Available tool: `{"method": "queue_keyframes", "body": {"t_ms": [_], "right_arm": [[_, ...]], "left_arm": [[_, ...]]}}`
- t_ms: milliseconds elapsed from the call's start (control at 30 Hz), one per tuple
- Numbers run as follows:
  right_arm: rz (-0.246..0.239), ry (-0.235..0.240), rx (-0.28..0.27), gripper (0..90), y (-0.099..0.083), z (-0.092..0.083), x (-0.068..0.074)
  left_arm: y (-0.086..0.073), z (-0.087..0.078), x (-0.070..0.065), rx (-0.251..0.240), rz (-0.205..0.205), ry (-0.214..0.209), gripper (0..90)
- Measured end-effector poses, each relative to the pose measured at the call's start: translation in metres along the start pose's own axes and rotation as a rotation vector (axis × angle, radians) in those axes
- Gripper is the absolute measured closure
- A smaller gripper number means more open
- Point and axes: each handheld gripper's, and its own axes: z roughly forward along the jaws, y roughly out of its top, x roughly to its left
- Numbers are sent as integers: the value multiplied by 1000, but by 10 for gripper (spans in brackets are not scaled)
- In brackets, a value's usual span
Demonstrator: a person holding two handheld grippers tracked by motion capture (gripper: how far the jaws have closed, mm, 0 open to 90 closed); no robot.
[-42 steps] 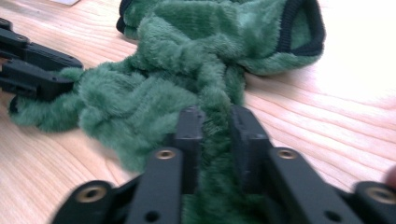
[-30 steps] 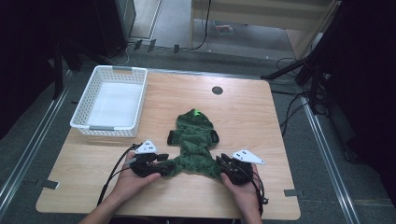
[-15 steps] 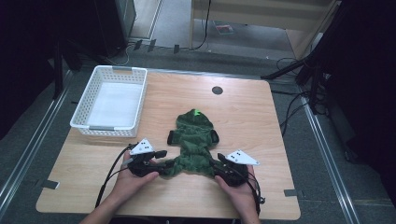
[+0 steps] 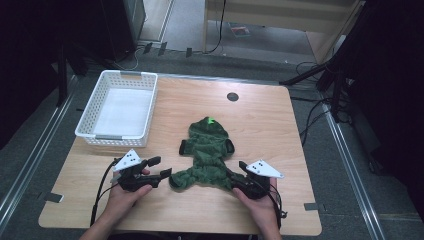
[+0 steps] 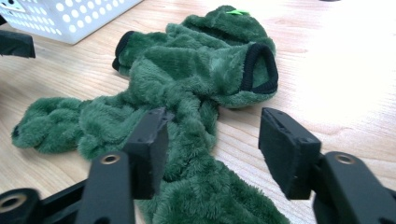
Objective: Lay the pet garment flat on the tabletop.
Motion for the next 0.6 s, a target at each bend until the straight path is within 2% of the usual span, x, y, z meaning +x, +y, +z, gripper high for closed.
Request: {"method": "queue_keyframes", "body": {"t_ms": [100, 200, 233, 267, 300, 333, 367, 433, 467, 500, 533, 567, 600], "right_arm": [[1, -22, 1, 329, 1, -3, -3], [19, -53, -4, 218, 2, -7, -10], [21, -56, -6, 179, 2, -8, -12], [27, -64, -7, 145, 2, -11, -16], [31, -68, -6, 129, 2, -13, -19], [33, -74, -6, 112, 1, -15, -23], [26, -82, -1, 78, 0, -18, -26], [21, -88, 0, 58, -2, -21, -29], [24, -91, -4, 42, -4, -23, -34], [41, -91, -12, 19, -8, -30, -43], [49, -99, -17, 19, -10, -33, -48], [49, -99, -17, 19, -10, -33, -48], [60, -122, -16, 18, -15, -39, -56]], "left_arm": [[-2, -12, 6, -23, -10, 18, 302], [-4, -27, 14, -42, -16, 44, 287], [-4, -27, 14, -42, -16, 44, 277], [-6, -39, 22, -43, -36, 68, 260], [-6, -39, 22, -43, -36, 68, 244], [-7, -50, 29, -17, -77, 70, 224], [-8, -56, 33, -6, -92, 76, 187], [-9, -62, 37, -3, -103, 91, 134], [-10, -68, 41, -5, -97, 103, 134], [-12, -82, 50, -24, -117, 113, 91], [-12, -82, 50, -24, -117, 113, 79], [-13, -89, 54, -40, -132, 118, 79], [-14, -96, 59, -51, -146, 122, 79]]}}
